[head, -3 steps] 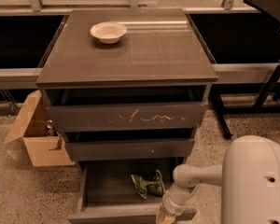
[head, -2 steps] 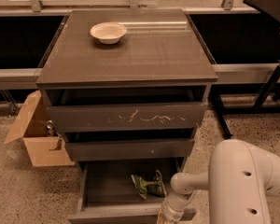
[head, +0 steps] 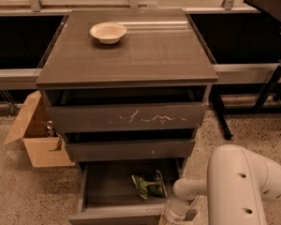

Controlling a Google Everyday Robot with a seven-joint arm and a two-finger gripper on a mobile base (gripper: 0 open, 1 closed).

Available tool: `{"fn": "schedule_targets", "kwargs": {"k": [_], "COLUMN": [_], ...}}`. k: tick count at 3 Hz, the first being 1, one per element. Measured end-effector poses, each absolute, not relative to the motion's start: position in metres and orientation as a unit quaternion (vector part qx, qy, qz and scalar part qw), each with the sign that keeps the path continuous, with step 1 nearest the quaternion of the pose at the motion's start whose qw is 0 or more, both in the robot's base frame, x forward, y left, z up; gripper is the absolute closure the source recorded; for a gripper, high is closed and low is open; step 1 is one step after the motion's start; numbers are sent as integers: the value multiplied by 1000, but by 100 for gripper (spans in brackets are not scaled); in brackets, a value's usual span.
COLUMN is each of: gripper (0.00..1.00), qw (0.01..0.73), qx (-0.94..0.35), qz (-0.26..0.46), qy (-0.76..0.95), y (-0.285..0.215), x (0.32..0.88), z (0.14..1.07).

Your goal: Close bottom drawer

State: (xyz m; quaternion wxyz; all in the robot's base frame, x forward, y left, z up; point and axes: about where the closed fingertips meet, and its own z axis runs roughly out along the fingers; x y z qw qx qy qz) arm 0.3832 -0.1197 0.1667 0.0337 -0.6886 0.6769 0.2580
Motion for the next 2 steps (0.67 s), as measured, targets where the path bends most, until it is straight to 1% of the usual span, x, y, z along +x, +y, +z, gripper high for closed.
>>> {"fn": "schedule_targets", "kwargs": {"k": [1,2], "gripper": [21,0], "qw": [47,71], "qx": [-684,-675], "qz": [241,233], "qy": [687,696], "y": [-127,-141], "x": [393,409], "z": [169,170]}}
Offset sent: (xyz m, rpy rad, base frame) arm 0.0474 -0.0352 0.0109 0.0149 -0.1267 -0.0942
